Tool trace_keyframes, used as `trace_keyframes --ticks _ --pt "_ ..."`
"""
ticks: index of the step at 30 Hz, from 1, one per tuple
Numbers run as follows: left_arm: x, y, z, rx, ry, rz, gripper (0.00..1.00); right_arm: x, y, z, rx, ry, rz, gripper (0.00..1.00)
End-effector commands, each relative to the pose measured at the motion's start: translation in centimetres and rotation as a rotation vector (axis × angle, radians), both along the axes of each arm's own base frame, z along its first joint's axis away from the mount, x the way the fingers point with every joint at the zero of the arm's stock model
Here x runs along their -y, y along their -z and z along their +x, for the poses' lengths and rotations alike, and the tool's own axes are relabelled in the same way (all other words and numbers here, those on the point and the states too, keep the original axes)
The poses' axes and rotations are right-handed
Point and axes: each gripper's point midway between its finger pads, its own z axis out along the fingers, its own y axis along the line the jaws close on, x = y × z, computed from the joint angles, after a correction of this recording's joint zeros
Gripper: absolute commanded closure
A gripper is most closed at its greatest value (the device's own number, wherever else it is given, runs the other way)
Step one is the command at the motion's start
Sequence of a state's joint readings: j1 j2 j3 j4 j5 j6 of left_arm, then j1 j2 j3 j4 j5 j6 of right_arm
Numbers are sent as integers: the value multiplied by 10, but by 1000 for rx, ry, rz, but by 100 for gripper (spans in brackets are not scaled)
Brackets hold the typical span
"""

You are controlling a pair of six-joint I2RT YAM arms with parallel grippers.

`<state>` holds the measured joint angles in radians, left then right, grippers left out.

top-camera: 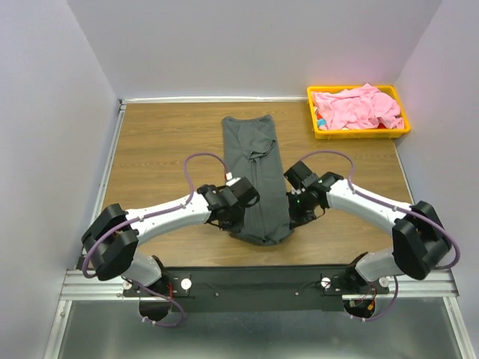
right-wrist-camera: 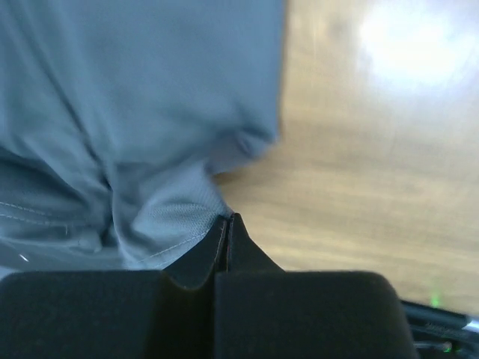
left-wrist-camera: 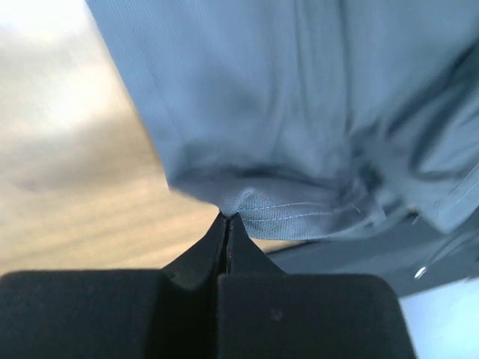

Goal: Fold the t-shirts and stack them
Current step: Fold the tshirt

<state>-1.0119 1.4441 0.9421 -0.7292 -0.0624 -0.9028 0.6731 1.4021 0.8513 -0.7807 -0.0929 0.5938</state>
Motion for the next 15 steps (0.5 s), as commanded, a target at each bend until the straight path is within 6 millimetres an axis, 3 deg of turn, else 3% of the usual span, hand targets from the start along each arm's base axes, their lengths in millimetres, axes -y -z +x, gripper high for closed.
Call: trace_keyframes --ticks 1,9,15 --pt "-1 -15 56 132 -39 -17 100 -5 -24 54 126 -19 -40 99" --pt "-24 -46 144 308 -126 -5 100 -12 -44 137 238 -7 -58 99" --pt "-35 -55 193 401 -144 1 100 -22 -52 180 285 9 -48 99"
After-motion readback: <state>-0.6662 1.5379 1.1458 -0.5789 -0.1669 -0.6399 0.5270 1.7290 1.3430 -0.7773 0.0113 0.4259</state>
